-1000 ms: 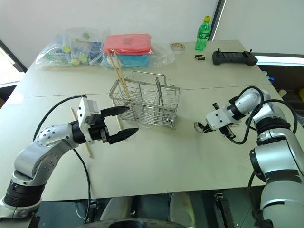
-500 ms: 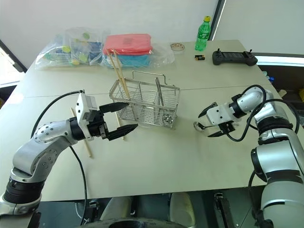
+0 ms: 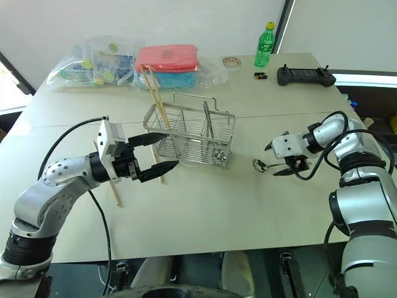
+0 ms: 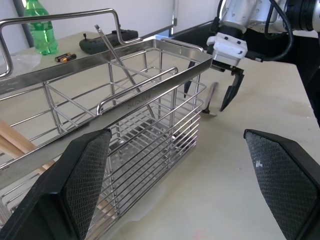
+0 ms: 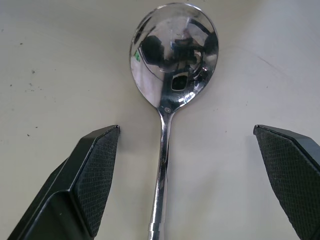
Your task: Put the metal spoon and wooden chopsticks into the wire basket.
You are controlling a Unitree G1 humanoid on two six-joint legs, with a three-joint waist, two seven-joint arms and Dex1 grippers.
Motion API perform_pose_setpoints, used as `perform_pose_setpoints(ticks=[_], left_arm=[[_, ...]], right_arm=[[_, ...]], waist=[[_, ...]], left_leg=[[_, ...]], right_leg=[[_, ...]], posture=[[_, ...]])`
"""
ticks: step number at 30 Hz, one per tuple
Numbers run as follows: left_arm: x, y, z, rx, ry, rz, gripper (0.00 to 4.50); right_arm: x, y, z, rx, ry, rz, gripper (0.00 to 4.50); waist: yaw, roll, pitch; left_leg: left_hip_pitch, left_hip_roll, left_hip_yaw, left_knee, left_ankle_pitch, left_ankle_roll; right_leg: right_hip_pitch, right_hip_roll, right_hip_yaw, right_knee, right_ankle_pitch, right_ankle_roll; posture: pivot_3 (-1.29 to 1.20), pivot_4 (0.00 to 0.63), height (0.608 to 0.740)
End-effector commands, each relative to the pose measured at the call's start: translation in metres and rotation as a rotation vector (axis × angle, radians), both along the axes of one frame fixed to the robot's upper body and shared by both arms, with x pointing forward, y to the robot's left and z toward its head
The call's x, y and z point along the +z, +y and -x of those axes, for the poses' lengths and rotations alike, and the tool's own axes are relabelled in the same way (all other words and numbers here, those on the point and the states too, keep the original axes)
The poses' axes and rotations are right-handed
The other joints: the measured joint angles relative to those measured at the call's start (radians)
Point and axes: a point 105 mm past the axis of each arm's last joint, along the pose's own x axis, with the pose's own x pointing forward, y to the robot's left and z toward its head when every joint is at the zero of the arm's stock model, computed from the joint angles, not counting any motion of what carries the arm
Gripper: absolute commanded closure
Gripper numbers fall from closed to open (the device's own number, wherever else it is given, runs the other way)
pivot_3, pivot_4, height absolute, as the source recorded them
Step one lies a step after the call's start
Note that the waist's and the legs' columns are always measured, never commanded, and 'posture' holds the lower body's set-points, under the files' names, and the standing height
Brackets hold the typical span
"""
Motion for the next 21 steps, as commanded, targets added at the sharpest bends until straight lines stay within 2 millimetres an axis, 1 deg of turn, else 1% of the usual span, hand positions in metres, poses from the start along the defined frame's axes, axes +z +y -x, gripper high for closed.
perform_pose_setpoints(ticks=[1, 8, 13, 15, 18, 21], left_arm=[[0.016, 0.001, 0.002, -0.001, -0.056, 0.013, 0.00], [0.022, 0.002, 0.000, 0.005, -0.061, 0.021, 0.00], [0.024, 0.002, 0.000, 0.005, -0.065, 0.022, 0.00], [0.025, 0.002, 0.000, 0.003, -0.066, 0.023, 0.00], [0.026, 0.001, 0.000, 0.003, -0.066, 0.026, 0.00], [0.026, 0.001, -0.001, 0.003, -0.066, 0.027, 0.00]], right_arm=[[0.003, 0.000, -0.002, -0.031, 0.012, -0.025, 0.11], [-0.004, -0.001, 0.003, -0.052, 0.076, -0.041, 0.11], [-0.008, 0.000, 0.004, -0.052, 0.072, -0.046, 0.11], [-0.009, 0.000, 0.003, -0.057, 0.062, -0.048, 0.62], [-0.011, -0.002, 0.005, -0.072, 0.095, -0.035, 0.62], [-0.010, -0.002, 0.004, -0.063, 0.079, -0.034, 0.62]], waist=[[0.000, 0.000, 0.000], [0.000, 0.000, 0.000], [0.000, 0.000, 0.000], [0.000, 0.000, 0.000], [-0.002, -0.001, -0.001], [-0.001, -0.001, -0.001]], left_leg=[[0.000, 0.000, 0.000, 0.000, 0.000, 0.000], [0.000, 0.000, 0.000, 0.000, 0.000, 0.000], [0.000, 0.000, 0.000, 0.000, 0.000, 0.000], [0.000, 0.000, 0.000, 0.000, 0.000, 0.000], [0.000, 0.000, 0.000, 0.000, 0.000, 0.000], [0.001, 0.000, 0.000, 0.000, 0.000, 0.000]], right_leg=[[0.000, 0.000, 0.000, 0.000, 0.000, 0.000], [0.000, 0.000, 0.000, 0.000, 0.000, 0.001], [0.000, 0.000, 0.000, 0.000, 0.001, 0.001], [0.000, 0.000, 0.000, 0.000, 0.001, 0.001], [0.000, 0.000, 0.000, 0.000, 0.001, 0.001], [0.000, 0.000, 0.000, 0.000, 0.000, 0.001]], posture=[[0.00, 0.150, 0.692], [0.00, 0.150, 0.692], [0.00, 0.150, 0.692], [0.00, 0.150, 0.692], [0.00, 0.150, 0.692], [0.00, 0.150, 0.692]])
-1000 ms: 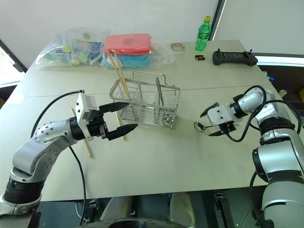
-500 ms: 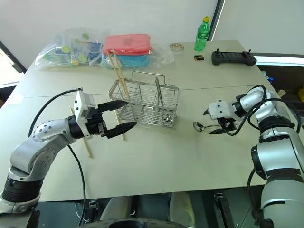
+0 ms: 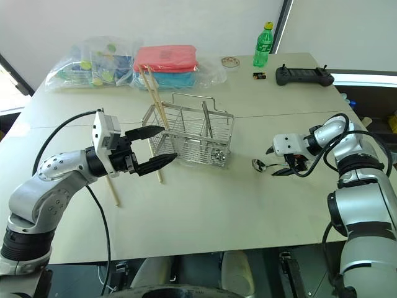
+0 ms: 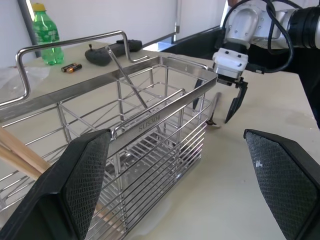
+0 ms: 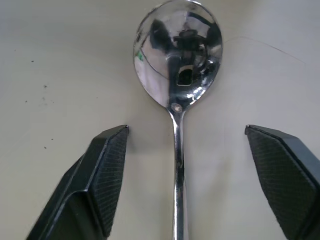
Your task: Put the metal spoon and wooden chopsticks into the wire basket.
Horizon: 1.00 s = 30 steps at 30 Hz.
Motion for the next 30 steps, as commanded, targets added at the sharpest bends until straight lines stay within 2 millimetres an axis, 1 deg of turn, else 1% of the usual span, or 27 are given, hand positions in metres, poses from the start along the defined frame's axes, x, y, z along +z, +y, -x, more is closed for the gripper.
perform_pose_setpoints(ticks=[1, 5, 8, 11, 12, 23, 24, 26, 30], left_arm=[[0.0128, -0.0003, 0.0025, -0.005, -0.052, 0.004, 0.00], [0.0128, 0.0000, 0.0017, -0.001, -0.054, 0.005, 0.00], [0.0132, 0.0002, 0.0014, 0.001, -0.055, 0.005, 0.00], [0.0147, 0.0004, 0.0008, 0.002, -0.056, 0.009, 0.00], [0.0156, 0.0004, 0.0006, 0.002, -0.056, 0.011, 0.00], [0.0191, 0.0002, 0.0006, 0.004, -0.067, 0.015, 0.00], [0.0192, 0.0003, 0.0005, 0.005, -0.067, 0.015, 0.00], [0.0199, 0.0004, 0.0004, 0.006, -0.069, 0.016, 0.00], [0.0213, 0.0010, -0.0006, 0.010, -0.068, 0.022, 0.00]], right_arm=[[-0.0037, 0.0007, 0.0009, 0.009, -0.002, 0.009, 0.62], [-0.0028, 0.0014, -0.0001, 0.010, -0.014, 0.003, 0.62], [-0.0025, 0.0017, -0.0002, 0.007, -0.012, -0.002, 1.37], [-0.0020, 0.0019, -0.0016, -0.001, -0.019, -0.003, 2.86], [-0.0017, 0.0022, -0.0023, -0.005, -0.020, -0.004, 3.28], [-0.0022, 0.0032, -0.0014, -0.008, 0.011, -0.005, 3.28], [-0.0024, 0.0033, -0.0012, -0.009, 0.014, -0.005, 3.85], [-0.0023, 0.0032, -0.0005, -0.010, 0.023, -0.007, 4.47], [-0.0007, 0.0031, -0.0015, -0.015, 0.015, -0.012, 4.47]], waist=[[0.000, 0.000, 0.000], [0.000, 0.000, 0.000], [0.000, 0.000, 0.000], [-0.001, 0.000, 0.000], [-0.001, 0.000, 0.000], [-0.001, 0.000, 0.000], [-0.001, 0.000, 0.000], [-0.002, 0.000, 0.000], [-0.001, 0.000, 0.000]], left_leg=[[0.000, 0.000, 0.000, 0.000, 0.000, 0.000], [0.000, 0.000, 0.000, 0.000, 0.000, 0.000], [0.000, 0.000, 0.000, 0.000, 0.000, 0.000], [0.000, 0.000, 0.000, 0.000, 0.000, 0.000], [0.000, 0.000, 0.000, 0.000, 0.000, 0.000], [0.000, 0.000, 0.000, 0.000, 0.000, 0.000], [0.000, 0.000, 0.000, 0.000, 0.000, 0.000], [0.000, 0.000, 0.000, 0.000, 0.000, 0.000], [0.000, 0.000, 0.000, 0.000, 0.000, 0.000]], right_leg=[[0.000, 0.000, 0.000, 0.000, 0.000, 0.000], [0.000, 0.000, 0.000, 0.000, 0.000, 0.001], [0.000, 0.000, 0.000, 0.000, 0.000, 0.000], [0.000, 0.000, 0.000, 0.000, 0.000, 0.000], [0.000, 0.000, 0.000, 0.000, 0.000, 0.000], [0.000, 0.000, 0.000, 0.000, 0.000, 0.001], [0.000, 0.000, 0.000, 0.000, 0.000, 0.001], [0.000, 0.000, 0.000, 0.000, 0.000, 0.001], [0.000, 0.000, 0.000, 0.000, 0.000, 0.001]], posture=[[0.00, 0.150, 0.692], [0.00, 0.150, 0.692], [0.00, 0.150, 0.692], [0.00, 0.150, 0.692], [0.00, 0.150, 0.692], [0.00, 0.150, 0.692], [0.00, 0.150, 0.692], [0.00, 0.150, 0.692], [0.00, 0.150, 0.692]])
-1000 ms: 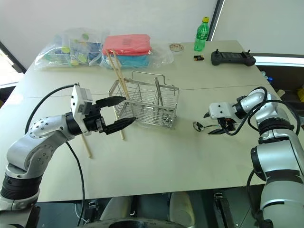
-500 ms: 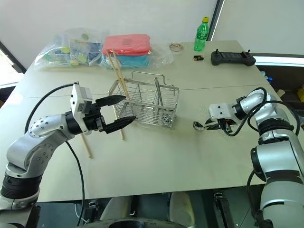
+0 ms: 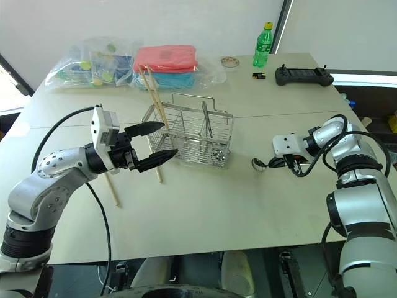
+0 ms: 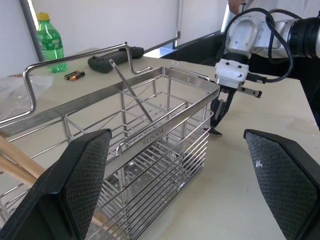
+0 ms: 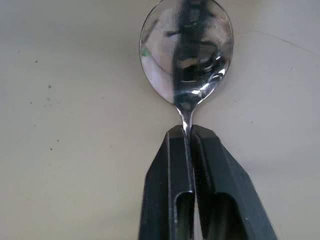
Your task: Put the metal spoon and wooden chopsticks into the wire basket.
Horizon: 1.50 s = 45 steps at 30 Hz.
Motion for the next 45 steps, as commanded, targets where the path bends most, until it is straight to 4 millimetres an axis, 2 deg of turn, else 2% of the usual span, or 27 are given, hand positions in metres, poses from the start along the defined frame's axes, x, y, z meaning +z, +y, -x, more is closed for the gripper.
perform_pose_setpoints(ticks=[1, 5, 8, 10, 14, 16, 19, 21, 23, 26, 29, 32, 34, 40, 43, 45], left_arm=[[0.013, 0.002, 0.002, 0.001, -0.048, 0.006, 0.00], [0.012, 0.001, 0.003, -0.008, -0.040, 0.001, 0.00], [0.011, 0.001, 0.004, -0.011, -0.039, -0.005, 0.00], [0.011, 0.002, 0.005, -0.010, -0.038, -0.007, 0.00], [0.009, 0.005, 0.007, -0.001, -0.035, -0.013, 0.00], [0.009, 0.005, 0.007, 0.003, -0.034, -0.011, 0.00], [0.009, 0.006, 0.006, 0.006, -0.034, -0.010, 0.00], [0.009, 0.004, 0.004, 0.003, -0.038, -0.007, 0.00], [0.010, 0.004, 0.003, 0.000, -0.040, -0.005, 0.00], [0.010, 0.003, 0.002, -0.003, -0.041, -0.004, 0.00], [0.010, 0.002, 0.002, -0.009, -0.042, -0.006, 0.00], [0.013, 0.003, 0.001, -0.009, -0.049, -0.008, 0.00], [0.015, 0.004, 0.001, -0.008, -0.052, -0.008, 0.00], [0.017, 0.005, 0.003, -0.012, -0.054, -0.015, 0.00], [0.018, 0.004, 0.003, -0.011, -0.059, -0.013, 0.00], [0.019, 0.004, 0.003, -0.010, -0.060, -0.012, 0.00]], right_arm=[[0.003, 0.003, -0.003, -0.002, -0.014, -0.009, 4.47], [0.009, -0.001, -0.004, -0.020, -0.037, -0.022, 4.47], [0.028, -0.003, -0.006, -0.025, -0.080, -0.068, 4.47], [0.046, -0.001, -0.007, -0.038, -0.088, -0.149, 4.47], [0.100, 0.009, 0.006, -0.048, -0.121, -0.354, 4.47], [0.138, 0.027, 0.022, -0.022, -0.077, -0.537, 4.47], [0.171, 0.049, 0.036, 0.024, -0.019, -0.702, 4.47], [0.218, 0.086, 0.039, 0.080, -0.052, -0.956, 4.47], [0.242, 0.113, 0.042, 0.088, -0.051, -1.111, 4.47], [0.246, 0.132, 0.046, 0.080, -0.053, -1.197, 4.47], [0.240, 0.149, 0.046, 0.065, -0.062, -1.243, 4.47], [0.227, 0.163, 0.038, 0.002, -0.056, -1.300, 4.47], [0.218, 0.164, 0.035, -0.015, -0.070, -1.293, 4.47], [0.191, 0.154, 0.006, -0.165, -0.142, -1.279, 4.47], [0.177, 0.148, -0.001, -0.220, -0.129, -1.266, 3.48], [0.173, 0.146, -0.003, -0.235, -0.143, -1.257, 2.48]], waist=[[0.000, 0.000, 0.000], [0.000, 0.000, 0.000], [0.000, 0.001, 0.001], [0.001, 0.001, 0.001], [0.007, 0.004, 0.003], [0.009, 0.005, 0.003], [0.002, 0.004, 0.002], [-0.005, 0.003, 0.002], [-0.005, 0.004, 0.002], [0.015, 0.000, 0.000], [0.036, -0.001, 0.000], [0.028, -0.001, 0.000], [0.029, -0.001, 0.000], [0.023, -0.001, 0.000], [0.020, -0.001, 0.000], [0.019, -0.001, 0.000]], left_leg=[[0.000, 0.000, 0.000, 0.000, 0.000, 0.000], [0.000, 0.000, 0.000, 0.000, 0.000, 0.000], [-0.001, 0.000, 0.000, 0.000, 0.000, 0.000], [-0.001, 0.000, 0.000, 0.000, 0.000, 0.000], [-0.004, 0.000, 0.000, 0.000, 0.000, 0.000], [-0.004, 0.000, -0.001, -0.001, 0.000, 0.000], [-0.004, 0.000, -0.001, -0.001, 0.000, 0.000], [-0.003, 0.001, 0.000, 0.000, 0.000, 0.000], [-0.003, 0.002, 0.001, -0.001, 0.000, 0.000], [-0.005, 0.004, -0.001, -0.001, 0.000, 0.000], [-0.009, 0.003, -0.003, -0.001, 0.000, 0.000], [-0.010, 0.002, -0.001, 0.000, 0.000, 0.000], [-0.010, 0.002, 0.000, 0.001, 0.000, 0.000], [-0.007, 0.004, 0.000, 0.000, 0.000, 0.001], [-0.006, 0.005, 0.000, 0.000, 0.000, 0.001], [-0.006, 0.005, -0.001, 0.000, 0.000, 0.001]], right_leg=[[0.000, 0.000, 0.000, 0.000, 0.000, 0.000], [0.000, 0.000, 0.000, 0.000, 0.000, 0.000], [-0.001, 0.000, 0.000, 0.000, 0.000, 0.000], [-0.001, 0.000, 0.000, 0.000, 0.001, 0.001], [-0.004, 0.000, 0.000, 0.000, 0.001, 0.002], [-0.004, -0.001, 0.000, 0.000, 0.001, 0.002], [-0.004, -0.001, 0.000, -0.001, -0.001, -0.001], [-0.003, 0.000, 0.000, 0.000, -0.001, -0.002], [-0.005, 0.000, 0.000, 0.000, 0.001, -0.004], [-0.009, 0.004, -0.001, 0.004, 0.001, -0.002], [-0.010, 0.004, -0.002, 0.003, 0.002, 0.000], [-0.010, 0.003, 0.000, -0.001, 0.002, -0.001], [-0.010, 0.003, 0.001, -0.001, 0.002, -0.001], [-0.009, 0.005, 0.001, 0.002, 0.002, -0.002], [-0.009, 0.007, 0.001, 0.003, 0.002, -0.002], [-0.010, 0.007, 0.001, 0.004, 0.002, -0.001]], posture=[[0.00, 0.150, 0.692], [0.00, 0.150, 0.692], [0.00, 0.150, 0.692], [0.00, 0.150, 0.692], [0.00, 0.150, 0.692], [0.00, 0.150, 0.692], [0.00, 0.150, 0.692], [0.00, 0.150, 0.692], [0.00, 0.150, 0.692], [0.00, 0.150, 0.692], [0.00, 0.150, 0.692], [0.00, 0.150, 0.692], [0.00, 0.150, 0.692], [0.00, 0.150, 0.692], [0.00, 0.150, 0.692], [0.00, 0.150, 0.692]])
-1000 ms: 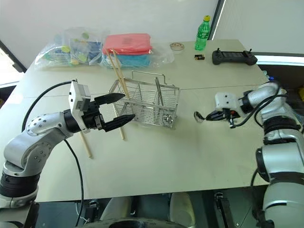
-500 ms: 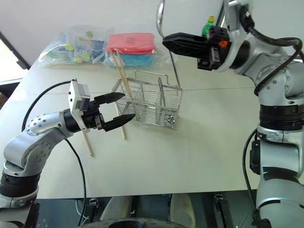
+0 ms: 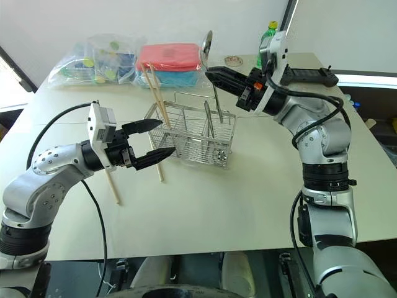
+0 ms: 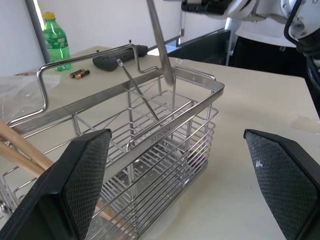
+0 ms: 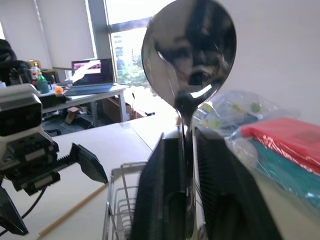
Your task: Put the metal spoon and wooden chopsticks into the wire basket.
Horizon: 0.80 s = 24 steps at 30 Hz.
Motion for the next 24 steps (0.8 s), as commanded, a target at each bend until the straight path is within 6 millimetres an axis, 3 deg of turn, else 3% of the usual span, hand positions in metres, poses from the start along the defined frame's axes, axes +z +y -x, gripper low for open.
perform_pose_setpoints(ticks=[1, 4, 5, 12, 18, 21, 24], left_arm=[[0.014, 0.001, 0.003, -0.003, -0.056, 0.006, 0.00], [0.014, 0.002, 0.003, 0.001, -0.057, 0.006, 0.00], [0.014, 0.002, 0.002, 0.003, -0.056, 0.005, 0.00], [0.020, 0.008, -0.004, 0.038, -0.056, 0.024, 0.00], [0.030, 0.020, -0.011, 0.103, -0.067, 0.044, 0.00], [0.037, 0.038, -0.017, 0.197, -0.051, 0.081, 0.00], [0.037, 0.067, -0.024, 0.339, 0.020, 0.103, 0.00]], right_arm=[[0.005, -0.002, 0.000, -0.027, -0.052, 0.003, 1.91], [0.005, -0.005, -0.001, -0.060, -0.062, -0.002, 0.35], [0.006, -0.005, 0.000, -0.063, -0.064, -0.003, 0.02], [0.016, -0.019, 0.009, -0.096, -0.098, 0.012, 0.02], [0.045, -0.036, 0.020, -0.118, -0.188, 0.086, 0.02], [0.055, -0.041, 0.042, -0.042, -0.224, 0.219, 0.02], [0.041, -0.048, 0.067, 0.055, -0.190, 0.442, 0.02]], waist=[[-0.001, 0.000, 0.000], [-0.005, 0.000, 0.000], [-0.010, 0.000, 0.000], [-0.013, 0.000, 0.000], [-0.014, 0.000, 0.000], [-0.013, 0.000, 0.001], [-0.012, -0.001, 0.001]], left_leg=[[0.000, 0.000, 0.000, 0.000, 0.000, 0.000], [0.000, 0.000, 0.000, 0.000, 0.000, 0.000], [0.000, 0.000, 0.000, 0.000, 0.000, 0.000], [0.000, 0.000, 0.000, 0.000, 0.000, 0.000], [0.000, 0.000, 0.000, 0.000, 0.000, 0.000], [0.000, 0.000, 0.000, -0.001, 0.000, 0.000], [0.000, 0.000, -0.001, -0.001, -0.001, 0.001]], right_leg=[[-0.001, 0.000, 0.000, 0.000, 0.000, 0.000], [-0.001, 0.000, 0.000, 0.001, 0.000, 0.000], [-0.001, 0.000, 0.000, 0.002, 0.000, 0.000], [-0.001, 0.000, 0.000, 0.002, -0.001, -0.002], [-0.001, 0.000, 0.000, 0.002, -0.002, -0.002], [-0.001, 0.000, 0.000, 0.002, -0.002, -0.002], [-0.001, 0.000, 0.000, 0.001, -0.002, -0.002]], posture=[[0.00, 0.150, 0.692], [0.00, 0.150, 0.692], [0.00, 0.150, 0.692], [0.00, 0.150, 0.692], [0.00, 0.150, 0.692], [0.00, 0.150, 0.692], [0.00, 0.150, 0.692]])
